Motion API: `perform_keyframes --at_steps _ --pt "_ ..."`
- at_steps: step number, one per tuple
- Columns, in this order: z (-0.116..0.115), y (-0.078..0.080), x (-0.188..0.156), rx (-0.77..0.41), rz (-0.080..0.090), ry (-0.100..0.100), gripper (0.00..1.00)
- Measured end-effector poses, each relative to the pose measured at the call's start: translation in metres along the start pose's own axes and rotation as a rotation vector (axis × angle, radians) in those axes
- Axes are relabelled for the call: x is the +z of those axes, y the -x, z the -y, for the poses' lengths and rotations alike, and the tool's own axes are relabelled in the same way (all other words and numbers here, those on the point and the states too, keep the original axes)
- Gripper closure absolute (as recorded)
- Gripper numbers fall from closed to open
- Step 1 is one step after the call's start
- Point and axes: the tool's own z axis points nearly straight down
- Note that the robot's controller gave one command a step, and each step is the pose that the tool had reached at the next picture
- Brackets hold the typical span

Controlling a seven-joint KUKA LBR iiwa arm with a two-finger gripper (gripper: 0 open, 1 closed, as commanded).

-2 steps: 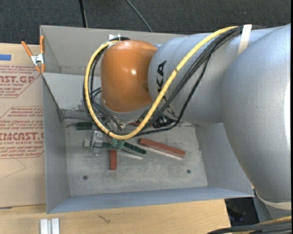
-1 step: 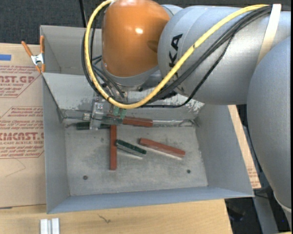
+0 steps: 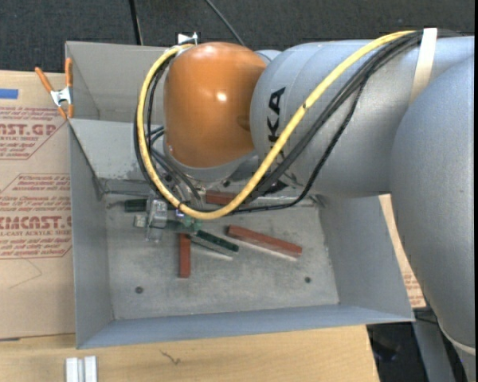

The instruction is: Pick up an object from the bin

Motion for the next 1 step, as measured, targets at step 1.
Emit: perform_keyframes --at_steps 1 --pt "0.0261 -0.0032 0.0191 -0.245 -0.004 -0.001 1.00"
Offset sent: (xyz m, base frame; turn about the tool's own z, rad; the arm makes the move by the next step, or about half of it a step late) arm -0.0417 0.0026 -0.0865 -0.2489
